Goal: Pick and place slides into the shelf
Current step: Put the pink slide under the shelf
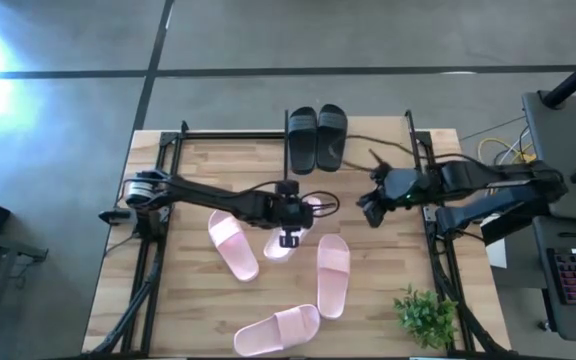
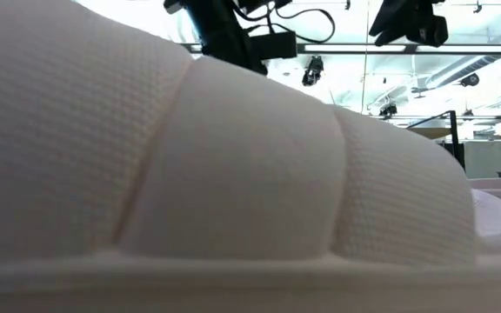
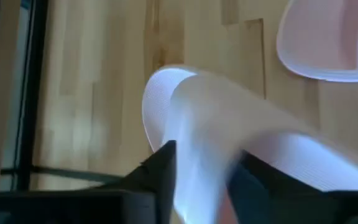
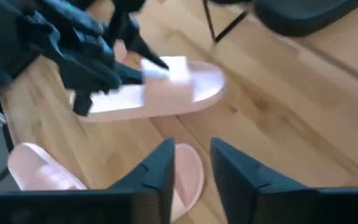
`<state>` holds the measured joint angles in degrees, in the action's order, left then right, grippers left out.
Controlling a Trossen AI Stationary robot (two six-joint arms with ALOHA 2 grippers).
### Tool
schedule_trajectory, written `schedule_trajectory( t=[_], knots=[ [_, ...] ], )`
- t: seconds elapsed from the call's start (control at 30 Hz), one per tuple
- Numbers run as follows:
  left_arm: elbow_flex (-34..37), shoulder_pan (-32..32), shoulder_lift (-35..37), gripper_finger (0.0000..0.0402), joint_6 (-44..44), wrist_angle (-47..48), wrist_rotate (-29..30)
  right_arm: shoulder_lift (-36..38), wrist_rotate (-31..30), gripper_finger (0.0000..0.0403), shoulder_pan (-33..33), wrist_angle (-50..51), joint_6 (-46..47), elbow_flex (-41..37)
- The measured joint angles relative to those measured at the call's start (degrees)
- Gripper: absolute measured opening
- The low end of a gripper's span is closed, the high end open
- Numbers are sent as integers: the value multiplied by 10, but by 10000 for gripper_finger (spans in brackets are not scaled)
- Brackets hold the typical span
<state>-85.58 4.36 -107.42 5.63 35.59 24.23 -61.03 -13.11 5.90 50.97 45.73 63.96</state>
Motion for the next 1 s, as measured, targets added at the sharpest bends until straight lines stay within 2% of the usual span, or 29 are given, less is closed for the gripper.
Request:
schedule_trajectory(
  t=[0.23, 0.37, 0.43, 0.57, 0.73, 1.0],
  knots=[
    [0, 27, 34, 195, -36, 62, 1, -60, -4, 180, 17, -6, -28, 1],
    [11, 38, 75, 209, -166, 164, -7, -101, -14, 198, 31, -12, -96, 5],
    [39, 37, 101, 205, -221, 164, -35, -126, -43, 200, 40, -23, -134, 5],
    [122, 40, 166, 178, -328, 75, -83, -183, -96, 201, 46, -51, -198, 5],
    [223, 63, 253, 139, -445, -19, -76, -248, -151, 201, 46, -104, -239, 5],
    [320, 104, 343, 128, -578, -23, -51, -330, -150, 201, 50, -192, -241, 5]
  ],
)
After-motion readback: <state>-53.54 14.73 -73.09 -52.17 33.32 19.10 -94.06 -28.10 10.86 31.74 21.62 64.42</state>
